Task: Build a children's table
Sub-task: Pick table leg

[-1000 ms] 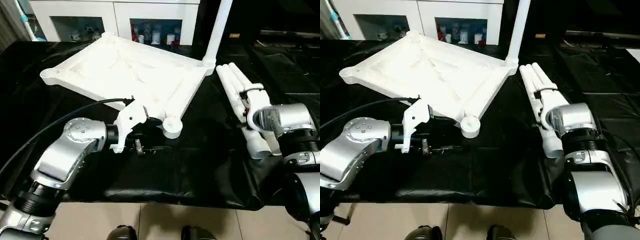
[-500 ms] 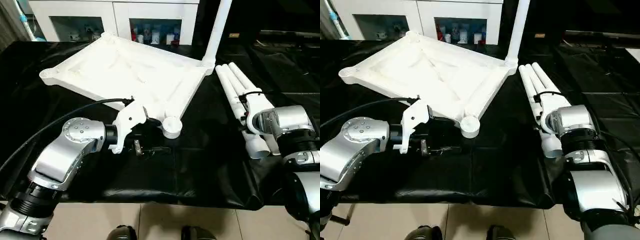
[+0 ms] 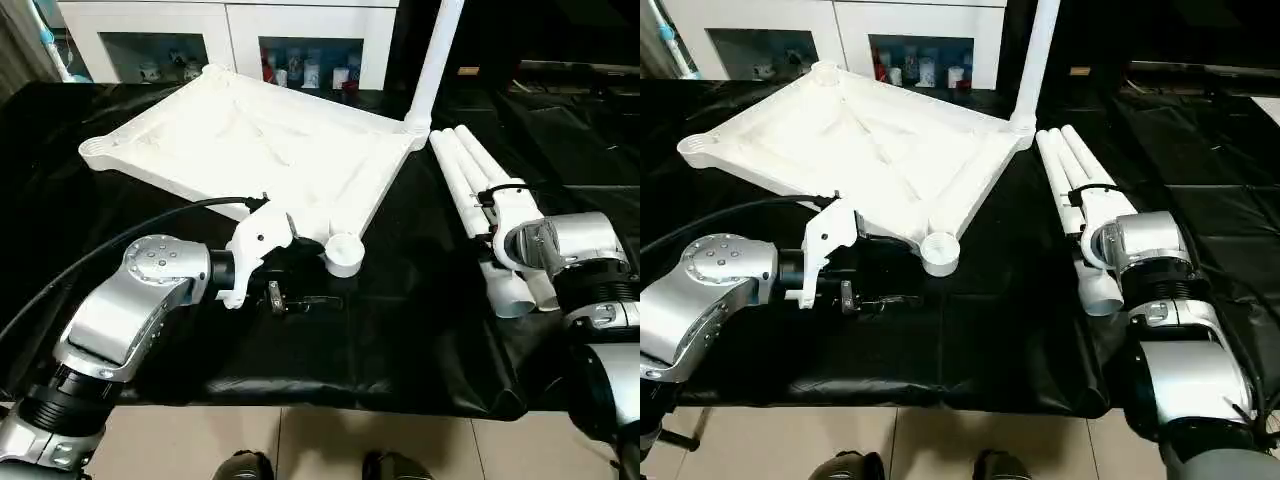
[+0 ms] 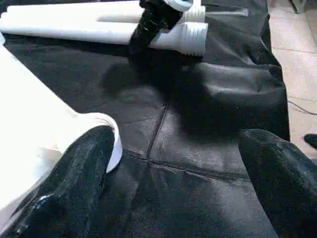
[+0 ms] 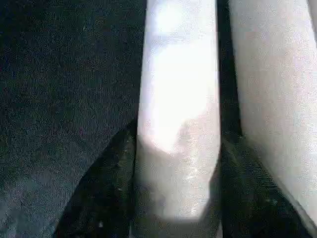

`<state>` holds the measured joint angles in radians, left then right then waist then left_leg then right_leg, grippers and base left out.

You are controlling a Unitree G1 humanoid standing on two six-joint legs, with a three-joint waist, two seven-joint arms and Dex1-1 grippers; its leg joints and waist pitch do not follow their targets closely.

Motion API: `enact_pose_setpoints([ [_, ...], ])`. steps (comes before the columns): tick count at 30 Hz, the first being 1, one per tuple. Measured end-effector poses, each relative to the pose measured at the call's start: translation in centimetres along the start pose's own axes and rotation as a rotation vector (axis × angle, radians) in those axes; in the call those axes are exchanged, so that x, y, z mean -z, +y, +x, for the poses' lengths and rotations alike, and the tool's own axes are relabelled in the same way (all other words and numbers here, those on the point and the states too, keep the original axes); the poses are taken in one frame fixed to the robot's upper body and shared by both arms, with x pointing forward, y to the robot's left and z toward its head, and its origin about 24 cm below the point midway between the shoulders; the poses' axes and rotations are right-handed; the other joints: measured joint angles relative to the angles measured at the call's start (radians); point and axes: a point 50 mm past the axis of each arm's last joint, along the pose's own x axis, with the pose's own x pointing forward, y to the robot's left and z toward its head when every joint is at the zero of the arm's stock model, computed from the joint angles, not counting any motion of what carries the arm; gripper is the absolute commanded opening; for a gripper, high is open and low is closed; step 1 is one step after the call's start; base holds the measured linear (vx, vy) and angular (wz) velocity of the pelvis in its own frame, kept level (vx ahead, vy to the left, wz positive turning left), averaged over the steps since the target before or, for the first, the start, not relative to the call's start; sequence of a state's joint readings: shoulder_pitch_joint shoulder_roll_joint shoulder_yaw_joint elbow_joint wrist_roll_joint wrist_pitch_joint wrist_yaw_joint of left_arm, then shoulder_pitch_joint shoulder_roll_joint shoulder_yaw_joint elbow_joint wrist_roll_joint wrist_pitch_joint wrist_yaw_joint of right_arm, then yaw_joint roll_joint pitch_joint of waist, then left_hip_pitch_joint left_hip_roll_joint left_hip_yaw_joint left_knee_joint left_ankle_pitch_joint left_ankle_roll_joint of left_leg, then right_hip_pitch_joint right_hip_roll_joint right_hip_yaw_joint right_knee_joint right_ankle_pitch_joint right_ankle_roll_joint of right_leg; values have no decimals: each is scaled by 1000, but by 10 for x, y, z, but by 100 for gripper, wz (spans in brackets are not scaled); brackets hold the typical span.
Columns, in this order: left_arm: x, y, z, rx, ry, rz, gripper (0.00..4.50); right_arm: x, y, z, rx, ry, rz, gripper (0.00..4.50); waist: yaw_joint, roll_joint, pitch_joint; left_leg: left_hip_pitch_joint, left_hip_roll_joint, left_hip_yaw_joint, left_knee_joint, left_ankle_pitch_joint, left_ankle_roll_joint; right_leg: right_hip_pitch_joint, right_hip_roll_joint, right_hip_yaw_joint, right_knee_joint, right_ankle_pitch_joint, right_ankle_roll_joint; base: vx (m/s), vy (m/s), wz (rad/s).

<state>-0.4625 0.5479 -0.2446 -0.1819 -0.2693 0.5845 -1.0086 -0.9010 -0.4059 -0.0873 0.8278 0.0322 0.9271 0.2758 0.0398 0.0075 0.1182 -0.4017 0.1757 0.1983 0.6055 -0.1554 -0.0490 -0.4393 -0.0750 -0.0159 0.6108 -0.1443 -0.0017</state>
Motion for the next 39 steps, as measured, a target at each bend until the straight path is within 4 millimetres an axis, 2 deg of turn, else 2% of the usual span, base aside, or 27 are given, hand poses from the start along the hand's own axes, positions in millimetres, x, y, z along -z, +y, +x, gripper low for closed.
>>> enact_pose_setpoints([
  [8,-1,-1,3,-2,-19,-5,450,1,5,-1,8,-54,49,182,0,0,0,0,0,0,0,0,0,0,0,0,0,0,0,0,0,0],
  [10,-4,-1,6,-3,-43,-6,450,-2,5,-2,14,-114,63,182,1,0,0,0,0,0,0,0,0,0,0,0,0,0,0,0,0,0],
  [14,-11,7,8,-68,-113,-8,450,-13,11,-8,18,-303,111,182,2,1,0,0,0,0,0,0,0,0,0,0,0,0,0,0,0,0],
  [18,-27,22,10,-200,-281,-70,450,-25,14,-27,55,-567,198,182,5,1,0,0,0,0,0,0,0,0,0,0,0,0,0,0,0,0],
  [21,-42,30,13,-269,-437,-198,450,-29,20,-43,32,-761,256,182,9,0,0,0,0,0,0,0,0,0,0,0,0,0,0,0,0,0],
  [25,-51,31,16,-259,-516,-299,450,-32,26,-61,-56,-913,228,182,8,-1,-1,0,0,1,0,0,0,0,0,0,0,-1,2,0,0,0],
  [29,-64,31,20,-210,-619,-423,450,-25,52,-78,-275,-1011,87,182,5,-1,-1,-1,0,1,0,0,0,0,0,0,0,-1,2,0,0,0],
  [33,-87,37,24,-205,-686,-481,450,-22,92,-91,-508,-1056,-93,181,4,-1,-1,0,0,0,0,0,1,0,0,0,0,-4,7,0,0,0],
  [39,-75,46,27,-276,-662,-601,450,-16,117,-97,-624,-1054,-195,181,8,-5,-3,-2,0,0,1,0,1,0,0,0,-2,-5,8,0,0,0],
])
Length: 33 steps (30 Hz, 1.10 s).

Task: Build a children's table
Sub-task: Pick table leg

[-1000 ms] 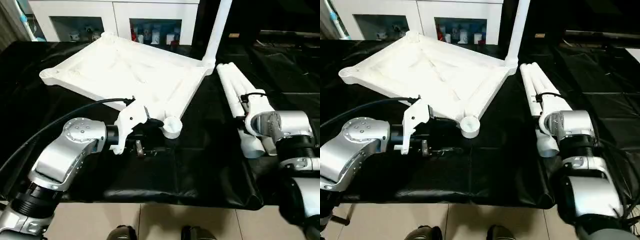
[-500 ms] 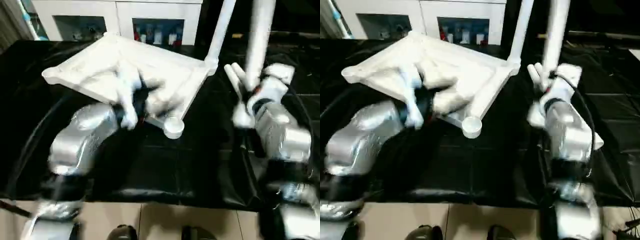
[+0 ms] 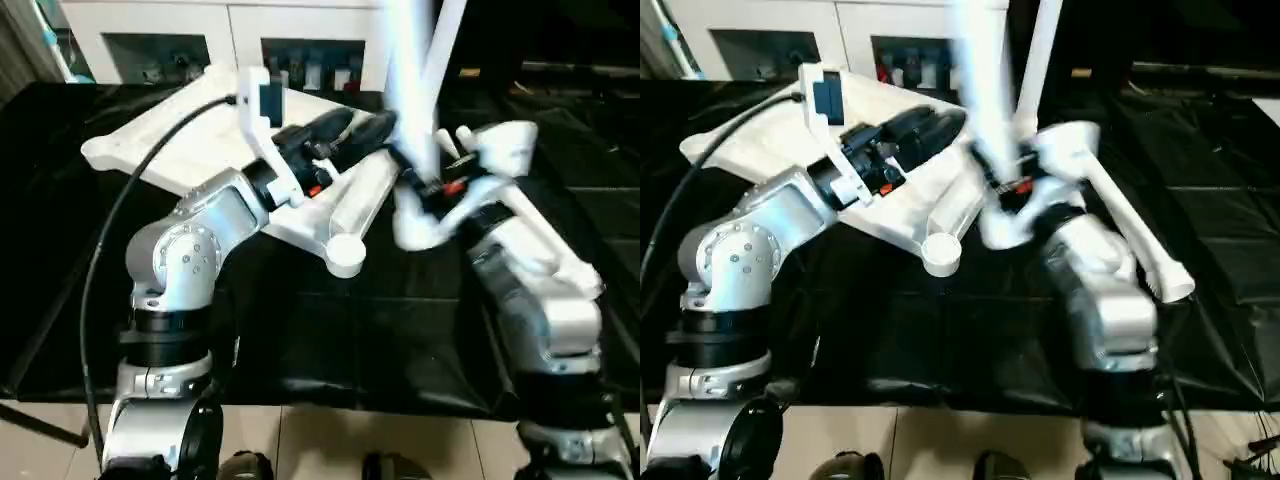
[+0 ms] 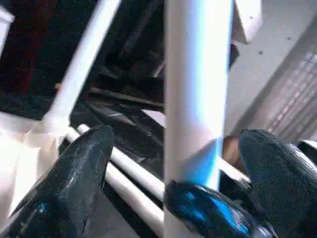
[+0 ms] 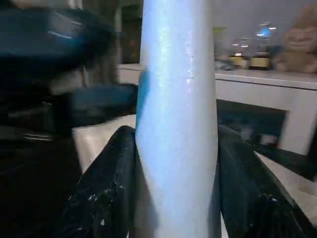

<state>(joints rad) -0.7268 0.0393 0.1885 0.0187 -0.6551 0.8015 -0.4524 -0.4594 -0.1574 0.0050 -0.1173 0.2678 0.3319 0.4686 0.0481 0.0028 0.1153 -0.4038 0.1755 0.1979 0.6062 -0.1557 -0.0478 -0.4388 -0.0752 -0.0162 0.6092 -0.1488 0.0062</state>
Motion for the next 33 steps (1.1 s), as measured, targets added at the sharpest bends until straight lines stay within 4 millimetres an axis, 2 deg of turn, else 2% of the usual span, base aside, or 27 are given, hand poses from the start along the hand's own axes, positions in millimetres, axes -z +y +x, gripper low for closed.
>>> enact_pose_setpoints([
  [2,0,0,0,-9,-10,-18,450,5,8,1,-44,19,-2,181,2,-2,-1,0,0,0,0,0,1,0,0,0,0,0,0,0,0,0],
  [3,0,0,1,-14,-9,-24,421,9,13,1,-72,35,2,181,5,-3,-1,0,0,0,0,-1,1,0,0,0,0,0,0,0,0,0],
  [5,-3,0,2,-32,-19,-30,421,14,20,0,-110,57,6,181,7,-4,-1,-1,0,0,0,-1,1,0,0,0,0,0,0,0,0,0],
  [7,-7,1,4,-51,-38,-43,401,16,23,1,-130,67,7,181,8,-4,-1,-1,0,0,0,-1,1,0,0,0,0,-1,1,0,0,0],
  [15,-8,3,2,-64,-40,-93,334,17,22,1,-128,82,-15,181,8,-12,1,-1,0,0,0,-1,1,0,0,0,0,-2,3,0,0,0],
  [19,-6,2,3,-63,-35,-109,314,16,22,2,-128,80,-17,181,8,-13,1,-1,0,0,-1,-1,1,0,0,0,0,-2,3,0,0,0],
  [29,-5,3,2,-67,-23,-115,222,18,23,2,-133,89,-20,181,7,-14,1,-1,0,0,-1,-1,1,-1,0,0,0,-2,4,0,0,0],
  [33,-6,3,1,-71,-23,-109,200,17,23,3,-134,91,-25,181,7,-15,2,-1,0,0,-2,-1,1,-1,0,0,-1,-3,4,0,0,0],
])
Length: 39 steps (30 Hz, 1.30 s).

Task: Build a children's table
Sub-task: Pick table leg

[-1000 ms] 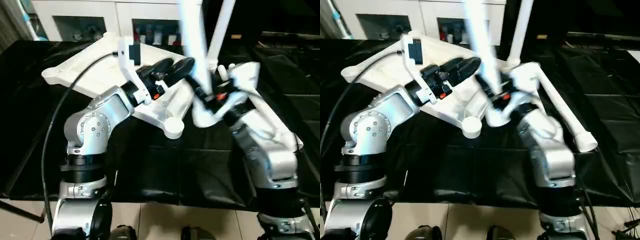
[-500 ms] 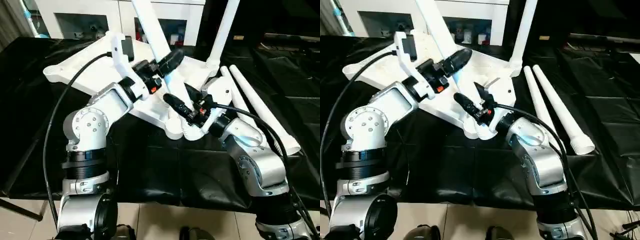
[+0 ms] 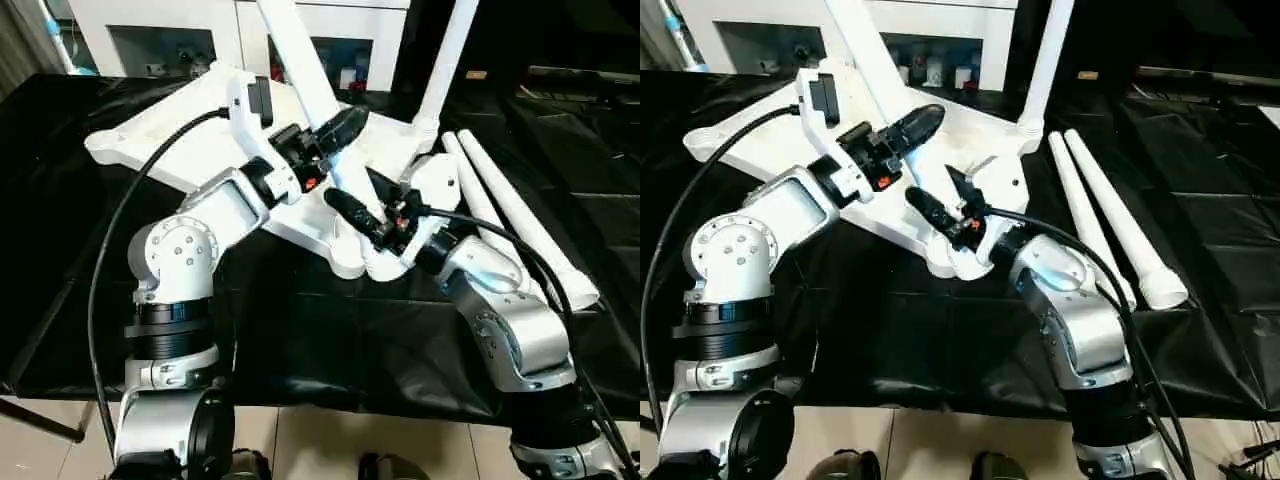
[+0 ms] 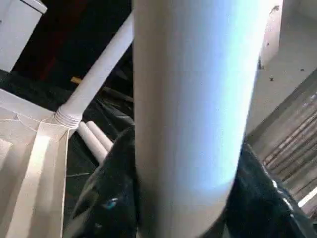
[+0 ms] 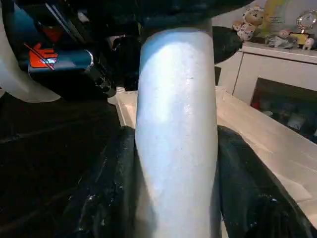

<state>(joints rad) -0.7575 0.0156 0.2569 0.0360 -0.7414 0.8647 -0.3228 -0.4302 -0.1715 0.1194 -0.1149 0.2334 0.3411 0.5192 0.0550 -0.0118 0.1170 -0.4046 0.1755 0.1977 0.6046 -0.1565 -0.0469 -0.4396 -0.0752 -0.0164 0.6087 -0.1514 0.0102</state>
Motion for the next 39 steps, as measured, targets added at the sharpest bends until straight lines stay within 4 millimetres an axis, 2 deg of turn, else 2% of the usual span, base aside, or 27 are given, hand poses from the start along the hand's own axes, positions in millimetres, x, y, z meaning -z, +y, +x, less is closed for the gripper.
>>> enact_pose_setpoints([
  [1,0,0,0,0,-1,0,187,0,0,0,0,0,-1,181,0,0,0,0,0,0,0,0,0,0,0,0,0,0,0,0,0,0],
  [9,-1,0,-1,1,-3,1,182,-1,0,1,-4,1,-6,181,0,-1,0,0,0,0,-1,0,0,0,0,0,0,0,0,0,0,0],
  [10,-1,0,-1,1,-4,1,182,-1,0,1,-6,0,-4,237,0,-1,0,0,0,0,-1,0,0,0,0,0,0,0,0,0,0,0],
  [15,-3,1,-2,-4,-12,8,181,-4,0,2,-25,-19,37,279,0,-1,0,0,0,0,-1,0,0,0,0,0,0,0,0,0,0,0],
  [19,-5,3,-3,-11,-15,19,181,-13,-7,1,-46,-34,69,279,0,-1,0,0,0,0,-1,0,0,0,0,0,0,0,0,0,0,0],
  [24,-10,6,-8,-9,-11,46,181,-24,-25,-11,-120,-29,152,279,4,-1,0,0,0,0,-1,0,0,0,0,0,0,0,0,0,0,0],
  [28,-9,4,-8,17,18,66,181,-22,-29,-19,-196,47,199,279,6,-1,0,0,0,0,-1,0,0,1,0,0,-1,0,0,0,0,0],
  [32,-9,3,-8,49,46,80,181,-28,-32,-22,-258,88,211,279,4,-1,0,1,0,0,-1,0,0,1,0,0,0,0,0,0,0,0],
  [37,-8,-4,-11,148,126,173,181,-21,-34,-23,-303,183,267,331,4,-1,0,1,0,0,-1,0,0,0,0,0,0,0,0,0,0,0],
  [39,-8,-11,-12,199,159,221,181,-20,-31,-21,-347,231,255,331,6,-1,0,1,0,0,-1,0,0,1,0,0,0,3,-5,0,0,0],
])
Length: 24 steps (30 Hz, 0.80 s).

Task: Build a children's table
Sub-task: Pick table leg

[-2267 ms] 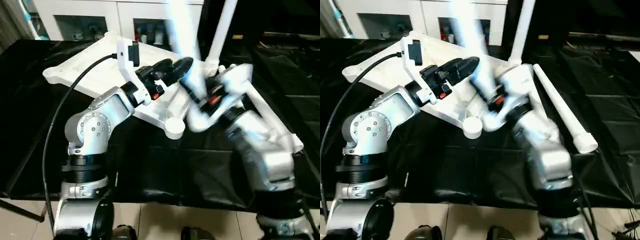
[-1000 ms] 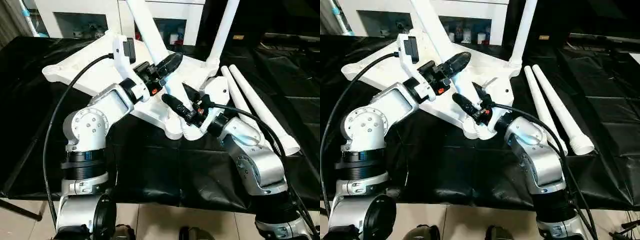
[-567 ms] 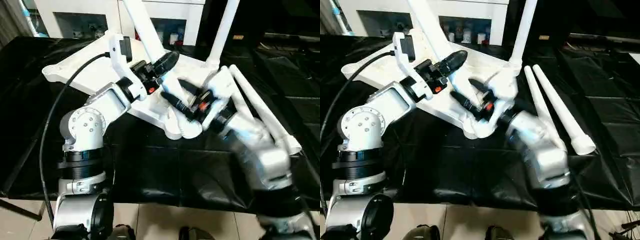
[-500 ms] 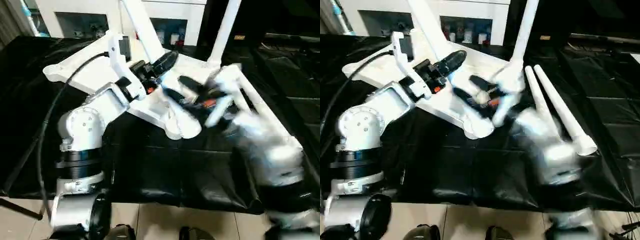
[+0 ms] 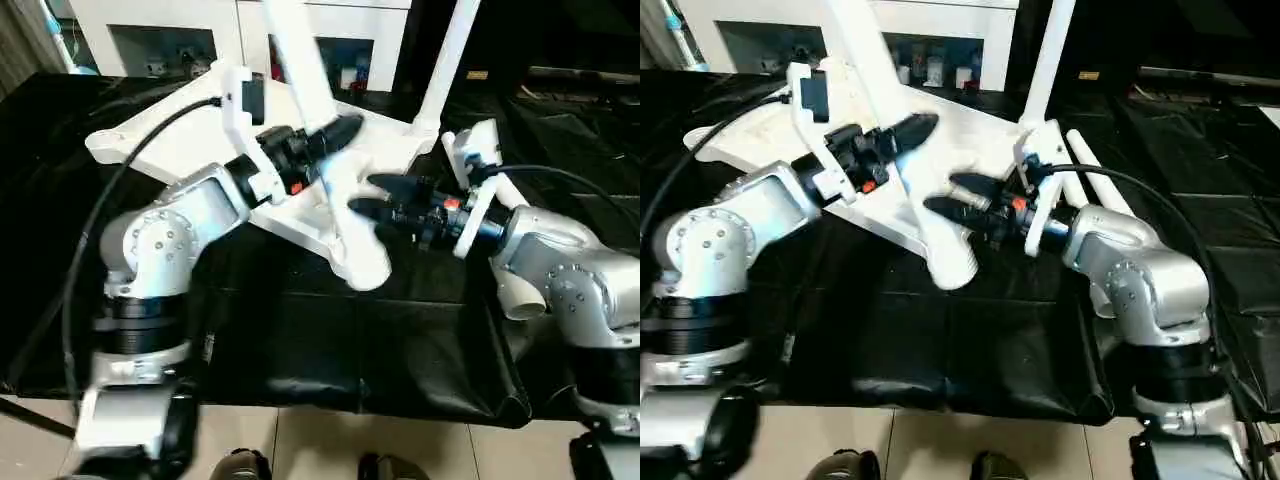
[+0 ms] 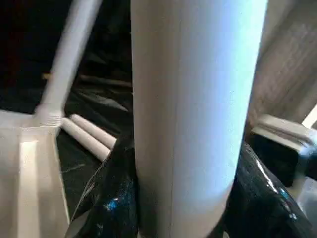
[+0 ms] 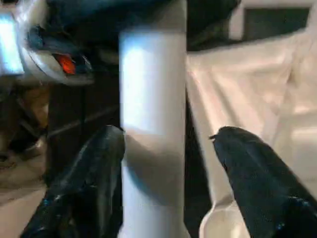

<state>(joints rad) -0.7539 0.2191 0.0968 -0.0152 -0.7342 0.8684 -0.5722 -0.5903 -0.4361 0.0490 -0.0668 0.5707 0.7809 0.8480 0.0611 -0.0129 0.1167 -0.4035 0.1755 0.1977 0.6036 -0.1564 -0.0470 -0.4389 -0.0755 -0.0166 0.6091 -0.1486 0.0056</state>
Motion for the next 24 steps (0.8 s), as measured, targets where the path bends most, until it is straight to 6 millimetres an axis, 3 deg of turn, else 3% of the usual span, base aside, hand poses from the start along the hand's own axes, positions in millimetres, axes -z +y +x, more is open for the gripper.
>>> enact_pose_setpoints([
  [1,0,-2,0,20,6,11,181,0,1,1,-9,8,-2,346,0,0,0,0,0,0,0,0,0,0,0,0,0,0,0,0,0,0],
  [19,3,-20,2,233,83,70,181,11,7,3,-172,155,77,346,11,-2,-1,1,0,0,3,0,0,1,0,0,3,1,-2,0,0,0],
  [24,5,-23,4,263,90,72,181,17,11,4,-221,203,99,300,23,-2,-1,1,0,0,5,0,0,1,0,0,4,2,-3,0,0,0],
])
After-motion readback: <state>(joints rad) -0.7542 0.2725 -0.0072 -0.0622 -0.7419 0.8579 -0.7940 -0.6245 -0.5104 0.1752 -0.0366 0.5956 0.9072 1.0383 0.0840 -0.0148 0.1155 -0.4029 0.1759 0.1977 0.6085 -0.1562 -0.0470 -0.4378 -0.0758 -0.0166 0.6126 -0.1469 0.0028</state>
